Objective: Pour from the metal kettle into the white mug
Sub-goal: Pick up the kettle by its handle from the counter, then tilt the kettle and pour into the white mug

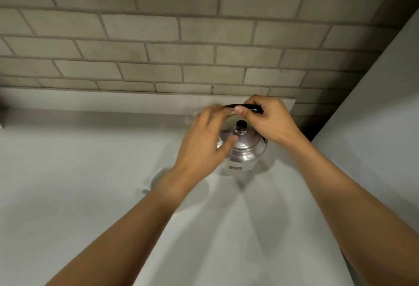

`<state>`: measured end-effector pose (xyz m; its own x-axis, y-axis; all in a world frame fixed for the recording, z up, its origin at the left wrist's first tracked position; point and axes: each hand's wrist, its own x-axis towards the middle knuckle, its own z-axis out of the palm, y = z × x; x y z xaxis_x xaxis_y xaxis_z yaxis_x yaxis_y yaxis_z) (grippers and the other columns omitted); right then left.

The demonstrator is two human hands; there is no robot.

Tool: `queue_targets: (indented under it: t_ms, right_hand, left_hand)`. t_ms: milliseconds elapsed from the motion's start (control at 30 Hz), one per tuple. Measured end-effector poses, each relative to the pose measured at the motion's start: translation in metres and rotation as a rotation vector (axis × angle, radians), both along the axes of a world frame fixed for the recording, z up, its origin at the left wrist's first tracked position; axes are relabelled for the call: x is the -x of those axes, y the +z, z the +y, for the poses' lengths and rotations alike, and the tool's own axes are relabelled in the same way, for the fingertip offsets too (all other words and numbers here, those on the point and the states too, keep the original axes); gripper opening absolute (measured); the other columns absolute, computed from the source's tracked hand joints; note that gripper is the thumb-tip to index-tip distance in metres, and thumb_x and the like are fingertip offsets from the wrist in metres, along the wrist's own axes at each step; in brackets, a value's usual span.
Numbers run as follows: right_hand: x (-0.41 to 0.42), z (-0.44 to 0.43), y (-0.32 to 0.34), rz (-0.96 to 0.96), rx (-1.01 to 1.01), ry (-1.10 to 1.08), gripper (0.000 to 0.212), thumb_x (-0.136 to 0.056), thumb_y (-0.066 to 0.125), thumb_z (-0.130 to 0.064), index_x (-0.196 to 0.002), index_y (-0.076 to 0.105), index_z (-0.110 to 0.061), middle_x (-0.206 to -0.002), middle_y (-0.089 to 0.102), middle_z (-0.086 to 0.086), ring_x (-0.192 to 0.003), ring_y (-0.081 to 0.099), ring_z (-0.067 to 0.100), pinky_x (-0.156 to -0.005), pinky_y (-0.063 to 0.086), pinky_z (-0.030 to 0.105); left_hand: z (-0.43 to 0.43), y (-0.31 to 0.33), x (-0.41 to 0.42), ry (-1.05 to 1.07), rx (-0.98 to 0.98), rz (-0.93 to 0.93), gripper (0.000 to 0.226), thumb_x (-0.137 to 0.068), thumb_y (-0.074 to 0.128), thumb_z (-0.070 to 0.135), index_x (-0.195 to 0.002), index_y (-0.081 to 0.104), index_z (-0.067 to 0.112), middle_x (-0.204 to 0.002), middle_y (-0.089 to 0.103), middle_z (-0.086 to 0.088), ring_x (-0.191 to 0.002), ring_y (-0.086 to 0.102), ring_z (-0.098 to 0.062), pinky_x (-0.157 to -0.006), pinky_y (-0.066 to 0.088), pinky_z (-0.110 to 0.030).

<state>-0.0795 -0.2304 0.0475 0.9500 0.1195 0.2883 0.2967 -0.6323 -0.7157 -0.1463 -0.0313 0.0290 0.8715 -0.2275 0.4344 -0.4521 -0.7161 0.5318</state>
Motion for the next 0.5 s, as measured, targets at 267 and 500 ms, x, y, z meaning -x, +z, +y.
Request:
queue_targets:
  t_ms: [267, 500]
  right_hand:
    - [0.071, -0.013, -0.001, 0.007, 0.001, -0.031, 0.026, -0.090, 0.075, -0.053, -0.084, 0.075, -0.028, -0.069, 0.071, -0.010, -0.062, 0.062, 0.002, -0.060, 0.050, 0.027]
    - [0.108, -0.006, -0.005, -0.007, 0.054, 0.004, 0.030, -0.090, 0.073, -0.056, -0.080, 0.073, -0.027, -0.075, 0.072, -0.009, -0.066, 0.065, 0.005, -0.054, 0.047, 0.015]
  left_hand:
    - [-0.016, -0.052, 0.084, -0.025, -0.209, 0.030, 0.070, -0.097, 0.050, 0.062, -0.158, 0.035, 0.029, -0.164, 0.034, 0.005, -0.141, 0.042, -0.023, -0.109, 0.042, -0.041]
    - [-0.017, -0.059, 0.107, -0.007, -0.265, 0.091, 0.074, -0.098, 0.045, 0.065, -0.158, 0.035, 0.023, -0.165, 0.033, 0.004, -0.146, 0.038, -0.023, -0.112, 0.038, -0.039]
